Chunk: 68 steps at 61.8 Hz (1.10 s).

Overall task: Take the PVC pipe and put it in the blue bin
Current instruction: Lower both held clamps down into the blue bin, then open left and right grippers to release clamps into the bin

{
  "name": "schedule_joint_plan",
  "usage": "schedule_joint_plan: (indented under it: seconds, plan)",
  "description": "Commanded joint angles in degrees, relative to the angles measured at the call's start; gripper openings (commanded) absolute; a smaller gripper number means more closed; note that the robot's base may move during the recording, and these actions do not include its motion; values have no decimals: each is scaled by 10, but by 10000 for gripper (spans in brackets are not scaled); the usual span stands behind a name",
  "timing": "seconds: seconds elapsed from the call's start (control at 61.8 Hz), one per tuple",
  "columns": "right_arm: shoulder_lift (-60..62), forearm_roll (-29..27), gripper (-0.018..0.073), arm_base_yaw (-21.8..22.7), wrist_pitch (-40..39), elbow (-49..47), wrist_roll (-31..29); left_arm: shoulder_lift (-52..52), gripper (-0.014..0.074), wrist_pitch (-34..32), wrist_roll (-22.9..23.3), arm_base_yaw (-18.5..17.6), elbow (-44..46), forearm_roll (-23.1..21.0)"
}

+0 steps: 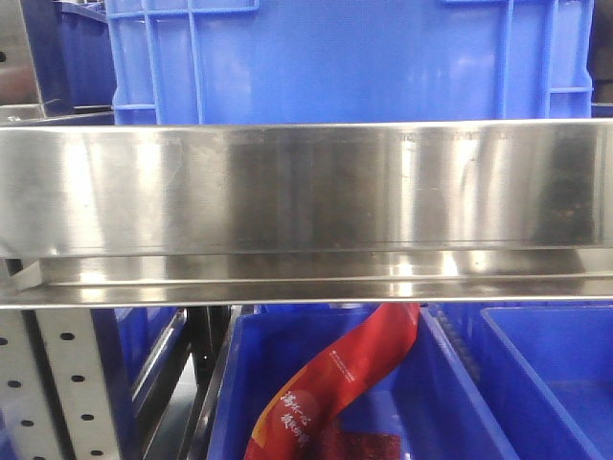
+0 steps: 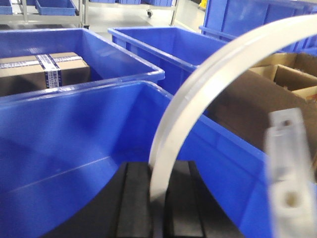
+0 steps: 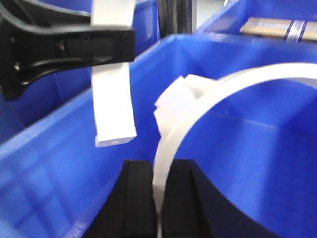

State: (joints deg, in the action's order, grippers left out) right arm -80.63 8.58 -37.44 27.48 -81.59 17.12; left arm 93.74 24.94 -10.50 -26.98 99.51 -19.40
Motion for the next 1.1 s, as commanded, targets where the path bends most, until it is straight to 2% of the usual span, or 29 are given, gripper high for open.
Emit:
schedule_joint_plan:
  seconds: [0.0,0.081,0.162,0.243,0.356,0.404,0.469,0.615,0.712,0.76,0.971,1.051,1.084]
  plan:
    - [-4,4,-168,1,-14,-7,-2,-4,-111,-1,2,0,7,3]
    - [-4,4,-157,1,-14,-7,-2,-2,-110,9,2,0,7,7]
    - [-4,4,-78,1,-14,-7,-2,0,-64,27,2,0,7,16]
    - [-4,4,67,1,-14,-7,-2,3,35,40,2,0,7,17]
    - [-4,4,275,1,-14,-7,-2,8,227,48,2,0,7,17]
    - [-4,4,340,1,-14,-7,-2,11,290,53,2,0,7,17]
    - [-4,4,372,1,-13,-7,-2,12,338,56,2,0,7,17]
    - [-4,4,337,1,-13,-7,-2,12,322,61,2,0,7,17]
    - [3,4,248,1,-13,-10,-2,7,286,63,2,0,7,17]
    - [10,4,169,1,-13,-11,-2,1,252,67,2,0,7,17]
    - [43,5,-166,3,-22,-11,-2,-37,-6,80,2,0,7,17]
    - [47,13,-168,3,-31,-11,-2,-50,-111,91,2,0,7,17]
    - [49,13,-168,3,-31,-11,-2,-55,-111,99,2,0,7,17]
